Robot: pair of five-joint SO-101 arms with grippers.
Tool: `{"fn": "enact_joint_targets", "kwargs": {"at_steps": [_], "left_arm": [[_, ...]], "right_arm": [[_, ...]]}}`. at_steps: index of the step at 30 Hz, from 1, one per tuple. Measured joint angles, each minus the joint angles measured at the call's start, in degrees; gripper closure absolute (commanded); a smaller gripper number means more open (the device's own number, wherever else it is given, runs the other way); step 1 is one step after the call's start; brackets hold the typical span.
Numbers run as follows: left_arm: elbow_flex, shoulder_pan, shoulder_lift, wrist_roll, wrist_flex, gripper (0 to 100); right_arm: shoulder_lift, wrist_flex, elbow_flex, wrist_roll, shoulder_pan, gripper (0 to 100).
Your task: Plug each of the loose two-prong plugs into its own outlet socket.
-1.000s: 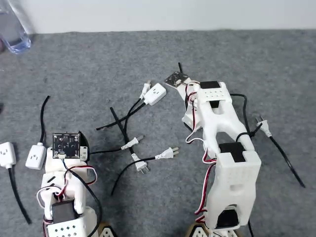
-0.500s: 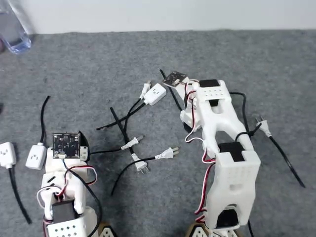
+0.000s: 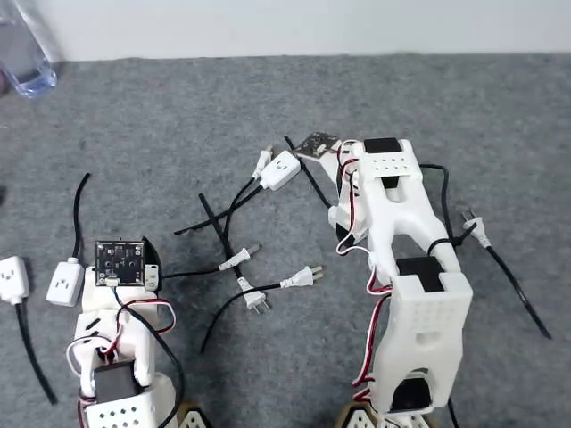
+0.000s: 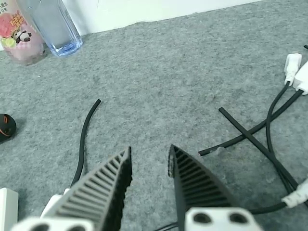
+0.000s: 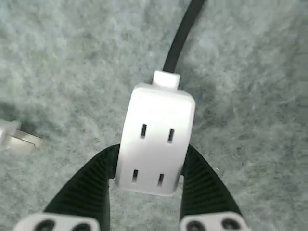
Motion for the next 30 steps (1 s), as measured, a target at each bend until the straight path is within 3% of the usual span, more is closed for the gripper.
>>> {"fn": "enact_joint_targets", "kwargs": {"at_steps": [8, 21, 30], "left_arm": [[0.00, 0.00, 0.00, 0.00, 0.00, 88], [0.00, 0.00, 0.00, 0.00, 0.00, 88], [0.00, 0.00, 0.00, 0.00, 0.00, 88]], "right_arm": [[-3.16, 5.98, -4.13, 0.00, -0.53, 66.1], [-9.32, 20.04, -4.31, 7.74, -1.67, 65.6], [-18.11, 21.80, -2.02, 11.43, -4.22, 65.6]]}}
